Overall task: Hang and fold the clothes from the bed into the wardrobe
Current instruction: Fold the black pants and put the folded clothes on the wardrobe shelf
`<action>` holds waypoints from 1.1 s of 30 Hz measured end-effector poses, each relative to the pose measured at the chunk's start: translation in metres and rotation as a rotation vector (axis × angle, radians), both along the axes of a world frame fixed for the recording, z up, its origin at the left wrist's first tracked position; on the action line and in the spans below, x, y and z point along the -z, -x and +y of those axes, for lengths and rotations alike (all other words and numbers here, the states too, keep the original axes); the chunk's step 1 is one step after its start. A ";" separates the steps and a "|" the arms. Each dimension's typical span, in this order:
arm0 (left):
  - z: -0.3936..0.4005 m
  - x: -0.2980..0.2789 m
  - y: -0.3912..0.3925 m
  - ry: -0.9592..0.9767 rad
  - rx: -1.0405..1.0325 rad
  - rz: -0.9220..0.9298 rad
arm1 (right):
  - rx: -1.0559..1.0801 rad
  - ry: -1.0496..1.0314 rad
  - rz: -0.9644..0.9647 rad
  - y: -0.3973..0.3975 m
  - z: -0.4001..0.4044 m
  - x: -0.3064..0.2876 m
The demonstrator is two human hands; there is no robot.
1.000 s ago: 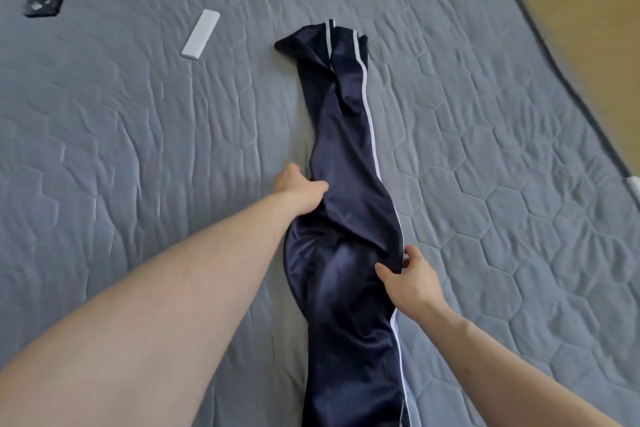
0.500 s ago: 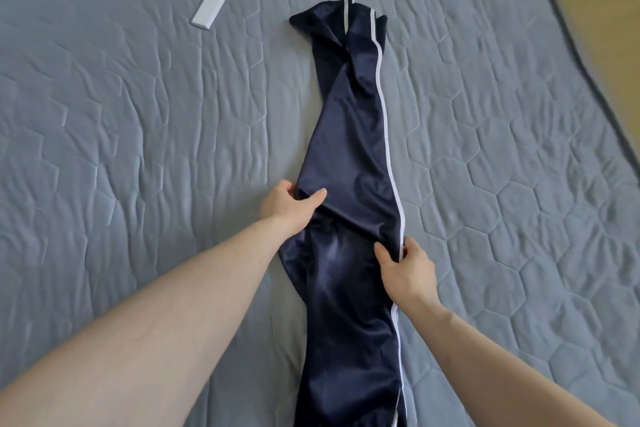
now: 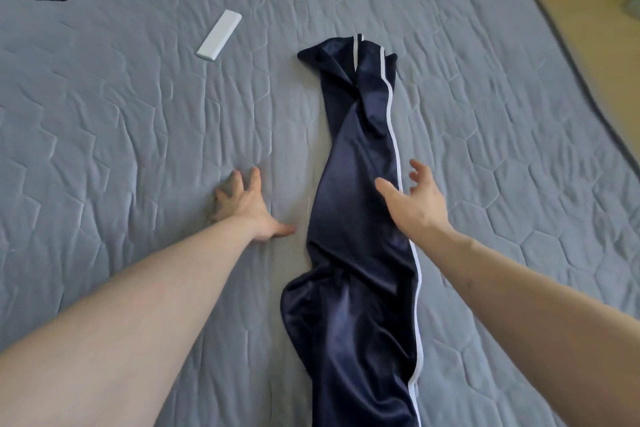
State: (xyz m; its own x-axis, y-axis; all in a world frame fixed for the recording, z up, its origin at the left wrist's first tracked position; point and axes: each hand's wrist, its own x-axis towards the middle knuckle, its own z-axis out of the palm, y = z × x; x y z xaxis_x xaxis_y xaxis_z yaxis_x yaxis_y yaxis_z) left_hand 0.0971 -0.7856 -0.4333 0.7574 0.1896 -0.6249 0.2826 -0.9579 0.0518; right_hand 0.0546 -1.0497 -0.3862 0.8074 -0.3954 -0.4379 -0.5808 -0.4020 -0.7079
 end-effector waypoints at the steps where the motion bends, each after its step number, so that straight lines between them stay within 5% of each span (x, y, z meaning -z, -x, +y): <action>1: 0.000 0.006 -0.003 -0.005 0.021 0.022 | -0.026 0.017 -0.020 -0.018 0.003 0.002; 13: -0.004 0.023 -0.026 -0.026 0.042 0.058 | 0.057 0.109 0.046 -0.185 0.037 0.034; 22: -0.004 0.023 -0.028 -0.002 0.015 0.046 | 0.041 0.200 -0.513 -0.206 0.057 0.007; 27: -0.004 0.024 -0.027 -0.016 0.011 0.029 | -0.345 0.322 -0.117 -0.187 0.060 0.034; 33: -0.003 0.025 -0.028 -0.025 0.009 0.065 | -0.584 0.645 -0.058 -0.127 0.052 0.060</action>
State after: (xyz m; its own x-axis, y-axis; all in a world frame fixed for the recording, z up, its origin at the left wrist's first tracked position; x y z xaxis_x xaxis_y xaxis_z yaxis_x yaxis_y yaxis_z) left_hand 0.1248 -0.7885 -0.4585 0.7169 0.1991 -0.6681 0.2756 -0.9612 0.0093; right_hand 0.1817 -0.9976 -0.4462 0.9725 -0.0674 -0.2229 -0.1263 -0.9569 -0.2617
